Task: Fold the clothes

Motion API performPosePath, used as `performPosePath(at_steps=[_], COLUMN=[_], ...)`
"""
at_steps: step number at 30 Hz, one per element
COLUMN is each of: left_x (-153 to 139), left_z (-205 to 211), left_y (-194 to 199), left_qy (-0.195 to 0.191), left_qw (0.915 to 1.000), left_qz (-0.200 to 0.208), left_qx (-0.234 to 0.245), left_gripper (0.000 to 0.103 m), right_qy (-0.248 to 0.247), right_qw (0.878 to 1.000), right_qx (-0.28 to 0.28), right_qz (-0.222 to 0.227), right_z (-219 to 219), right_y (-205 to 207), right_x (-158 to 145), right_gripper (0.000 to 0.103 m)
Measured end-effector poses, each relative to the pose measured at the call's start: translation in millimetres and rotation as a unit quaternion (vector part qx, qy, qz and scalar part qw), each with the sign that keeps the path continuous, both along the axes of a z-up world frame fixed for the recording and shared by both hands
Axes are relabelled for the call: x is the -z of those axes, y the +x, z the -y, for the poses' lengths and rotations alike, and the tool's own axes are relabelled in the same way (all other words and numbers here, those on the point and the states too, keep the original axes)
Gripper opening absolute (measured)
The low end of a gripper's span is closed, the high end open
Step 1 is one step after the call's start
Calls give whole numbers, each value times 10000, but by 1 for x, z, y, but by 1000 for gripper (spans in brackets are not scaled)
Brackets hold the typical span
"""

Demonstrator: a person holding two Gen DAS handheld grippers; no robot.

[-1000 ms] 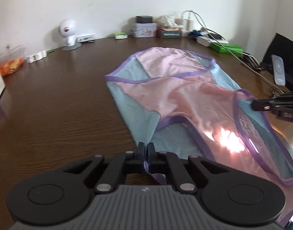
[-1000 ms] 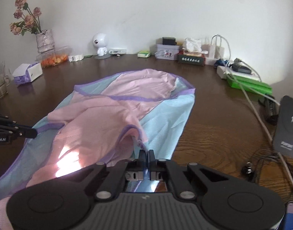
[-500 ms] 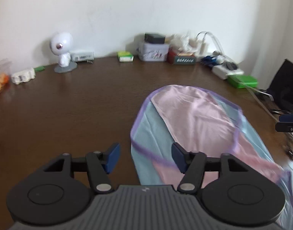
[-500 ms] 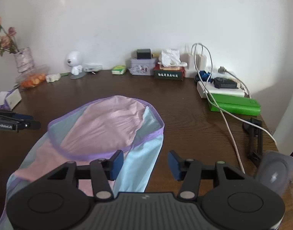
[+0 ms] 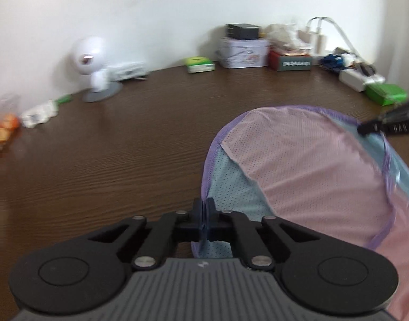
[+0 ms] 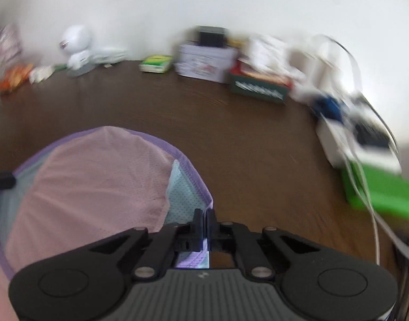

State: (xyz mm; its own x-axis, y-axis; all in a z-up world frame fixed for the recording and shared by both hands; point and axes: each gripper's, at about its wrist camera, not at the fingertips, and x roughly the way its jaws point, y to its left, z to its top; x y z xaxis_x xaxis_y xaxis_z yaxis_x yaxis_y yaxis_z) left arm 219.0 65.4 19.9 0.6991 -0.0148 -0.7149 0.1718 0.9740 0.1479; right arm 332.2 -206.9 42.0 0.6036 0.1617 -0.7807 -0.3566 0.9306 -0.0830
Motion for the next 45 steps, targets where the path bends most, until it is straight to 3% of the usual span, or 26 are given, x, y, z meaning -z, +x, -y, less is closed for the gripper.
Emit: performPosePath(at_steps=[3, 6, 11, 13, 15, 17, 19, 20, 22, 25, 29, 35, 37, 38, 42, 45], left_x=[-3, -7, -10, -17, -31, -49, -58, -62, -58, -50, -40, -25, -19, -18, -16, -15], left_z=[-37, -70, -103, -120, -135, -141, -141, -141, -137, -133, -138, -143, -147, -150, -161, -164], left_y=[-34, -82, -179, -209, -230, -247, -256, -259, -253, -250, -265, -265, -260, -257, -247, -248], left_qy=[218, 368, 741, 556, 200, -79, -453, -645, -951, -1308, -1673, -1611, -1585, -1606, -1548, -1496], left_qw=[9981, 9931, 9796, 9754, 9729, 9748, 9820, 9843, 9885, 9900, 9856, 9850, 9853, 9849, 9862, 9867], left_qz=[11, -47, -136, -301, -270, 154, 410, 526, 345, -63, -115, -123, -143, -153, -208, -140], left_qx=[-578, -1117, -1863, -2112, -2289, -2226, -1788, -1555, -1122, -530, 233, 604, 624, 628, 545, 619], left_gripper=[2, 2, 2, 4, 5, 10, 39, 44, 45, 45, 45, 41, 33, 31, 5, 4], right_qy=[-385, -378, -143, 102, 227, 269, 247, 231, 199, 220, 380, 724, 632, 552, 504, 383], right_qw=[9955, 9824, 9561, 9479, 9399, 9347, 9370, 9396, 9457, 9617, 9726, 9713, 9750, 9790, 9884, 9919], right_qx=[-849, -1807, -2866, -3114, -3311, -3425, -3364, -3298, -3142, -2691, -2294, -2263, -2131, -1953, -1397, -1173], right_qz=[153, 293, 594, 657, 802, 914, 912, 886, 809, 469, 76, -53, 46, 180, 323, 290], right_z=[-66, -146, -252, -260, -250, -231, -205, -191, -165, -125, -75, -45, -43, -40, -24, -12], right_y=[25, 38, 5, -18, -45, -72, -99, -113, -140, -186, -246, -308, -317, -320, -322, -323], right_x=[2, 9, -7, -30, -56, -78, -87, -89, -90, -73, -43, -14, -4, -1, 9, 9], right_gripper=[1, 1, 11, 23, 36, 45, 48, 49, 50, 50, 50, 46, 27, 23, 13, 9])
